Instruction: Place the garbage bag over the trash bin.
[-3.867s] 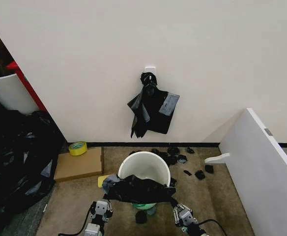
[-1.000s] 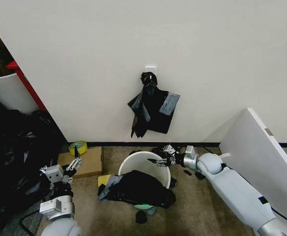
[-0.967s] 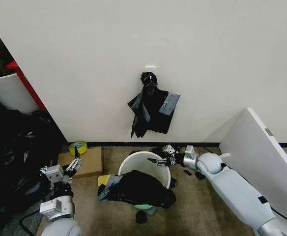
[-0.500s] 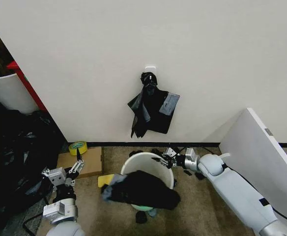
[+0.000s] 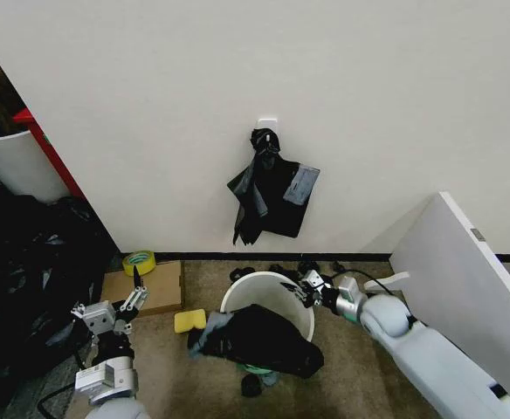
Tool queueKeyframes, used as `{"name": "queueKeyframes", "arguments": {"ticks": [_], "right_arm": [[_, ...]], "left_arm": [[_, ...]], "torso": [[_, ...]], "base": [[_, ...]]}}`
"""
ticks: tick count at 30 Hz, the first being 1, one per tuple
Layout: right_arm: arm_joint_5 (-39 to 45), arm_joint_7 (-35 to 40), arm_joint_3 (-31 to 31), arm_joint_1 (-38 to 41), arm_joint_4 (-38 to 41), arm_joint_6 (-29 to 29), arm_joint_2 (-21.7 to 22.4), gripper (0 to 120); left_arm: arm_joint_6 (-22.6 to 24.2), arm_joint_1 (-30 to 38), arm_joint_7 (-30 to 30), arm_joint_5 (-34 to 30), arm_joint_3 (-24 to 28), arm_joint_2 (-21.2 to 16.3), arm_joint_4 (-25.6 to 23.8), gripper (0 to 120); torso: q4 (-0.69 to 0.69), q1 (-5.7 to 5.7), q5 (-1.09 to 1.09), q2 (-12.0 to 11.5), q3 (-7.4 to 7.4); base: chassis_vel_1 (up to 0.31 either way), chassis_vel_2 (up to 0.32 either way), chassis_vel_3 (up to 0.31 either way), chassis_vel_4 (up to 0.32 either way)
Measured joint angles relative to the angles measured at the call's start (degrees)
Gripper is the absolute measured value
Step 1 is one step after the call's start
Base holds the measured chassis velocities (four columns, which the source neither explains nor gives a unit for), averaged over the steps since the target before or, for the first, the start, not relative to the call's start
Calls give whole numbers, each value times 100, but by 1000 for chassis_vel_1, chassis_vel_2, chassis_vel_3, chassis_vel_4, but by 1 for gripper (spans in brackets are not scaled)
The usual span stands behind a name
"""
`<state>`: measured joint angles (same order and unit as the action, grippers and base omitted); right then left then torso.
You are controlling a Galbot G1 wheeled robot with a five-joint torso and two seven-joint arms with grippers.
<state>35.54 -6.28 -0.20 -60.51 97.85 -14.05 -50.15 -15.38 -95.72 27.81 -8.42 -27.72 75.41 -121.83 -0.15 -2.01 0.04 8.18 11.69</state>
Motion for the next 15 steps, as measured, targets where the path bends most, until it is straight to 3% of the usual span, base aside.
{"name": "queueKeyframes", "arguments": {"ticks": [3, 6, 15], "right_arm": [[896, 1223, 109, -635, 686, -133, 115, 3], [1181, 1626, 181, -1015, 992, 31, 30, 3], [1590, 3528, 341, -1846, 1552, 1002, -1042, 3]], "left_arm": [[25, 22, 50, 2, 95, -20, -5, 100], [26, 32, 93, 7, 139, -27, -7, 100], [223, -5, 417, -259, 297, -128, -311, 100]], "torso": [[-2, 0, -2, 0, 0], [-1, 0, -2, 0, 0], [1, 0, -1, 0, 0]], "base": [[0, 0, 0, 0], [0, 0, 0, 0], [0, 0, 0, 0]]}}
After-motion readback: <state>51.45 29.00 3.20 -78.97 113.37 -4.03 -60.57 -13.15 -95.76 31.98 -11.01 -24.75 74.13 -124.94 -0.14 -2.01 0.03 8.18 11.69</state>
